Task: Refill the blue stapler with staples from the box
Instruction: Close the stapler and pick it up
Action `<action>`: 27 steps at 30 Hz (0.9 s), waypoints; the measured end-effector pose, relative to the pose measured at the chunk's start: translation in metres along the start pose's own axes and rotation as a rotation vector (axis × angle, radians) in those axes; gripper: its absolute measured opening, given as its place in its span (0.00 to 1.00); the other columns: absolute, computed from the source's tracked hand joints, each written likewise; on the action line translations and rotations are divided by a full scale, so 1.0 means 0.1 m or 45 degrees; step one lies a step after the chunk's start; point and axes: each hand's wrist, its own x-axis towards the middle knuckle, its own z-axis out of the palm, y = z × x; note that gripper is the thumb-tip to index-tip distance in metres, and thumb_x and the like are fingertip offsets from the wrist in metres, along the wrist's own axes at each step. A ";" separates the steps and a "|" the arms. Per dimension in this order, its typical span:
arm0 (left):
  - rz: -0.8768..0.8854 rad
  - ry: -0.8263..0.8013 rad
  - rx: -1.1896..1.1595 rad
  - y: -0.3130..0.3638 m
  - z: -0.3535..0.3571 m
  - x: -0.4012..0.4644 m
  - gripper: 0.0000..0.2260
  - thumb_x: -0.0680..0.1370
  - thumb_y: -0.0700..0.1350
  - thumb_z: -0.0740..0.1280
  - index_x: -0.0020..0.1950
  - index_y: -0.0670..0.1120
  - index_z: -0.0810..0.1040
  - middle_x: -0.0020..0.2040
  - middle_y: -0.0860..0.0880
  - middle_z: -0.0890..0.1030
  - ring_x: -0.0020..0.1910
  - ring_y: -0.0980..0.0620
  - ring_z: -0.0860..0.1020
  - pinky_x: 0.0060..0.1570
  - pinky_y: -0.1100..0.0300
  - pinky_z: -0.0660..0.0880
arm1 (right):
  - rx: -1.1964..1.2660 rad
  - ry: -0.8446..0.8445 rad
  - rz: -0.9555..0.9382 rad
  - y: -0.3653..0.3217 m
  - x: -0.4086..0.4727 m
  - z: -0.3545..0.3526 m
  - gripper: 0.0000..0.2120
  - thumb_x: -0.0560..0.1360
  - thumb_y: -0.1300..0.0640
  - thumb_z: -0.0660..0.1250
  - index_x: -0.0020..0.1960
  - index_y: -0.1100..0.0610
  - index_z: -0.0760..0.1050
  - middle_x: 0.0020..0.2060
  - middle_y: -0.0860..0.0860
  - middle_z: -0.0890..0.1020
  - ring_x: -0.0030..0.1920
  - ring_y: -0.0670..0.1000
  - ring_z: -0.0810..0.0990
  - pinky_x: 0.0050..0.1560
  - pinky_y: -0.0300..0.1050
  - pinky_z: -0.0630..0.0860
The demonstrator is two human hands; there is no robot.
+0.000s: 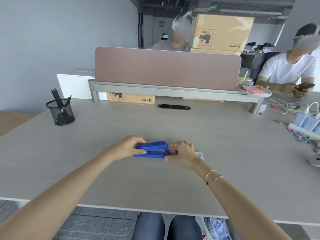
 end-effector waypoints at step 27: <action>0.050 0.068 0.052 -0.03 0.04 0.05 0.08 0.74 0.48 0.71 0.47 0.62 0.76 0.45 0.52 0.77 0.44 0.52 0.76 0.49 0.54 0.74 | -0.044 -0.231 -0.135 0.14 0.21 -0.02 0.13 0.70 0.49 0.69 0.31 0.47 0.67 0.42 0.50 0.73 0.52 0.50 0.68 0.52 0.44 0.57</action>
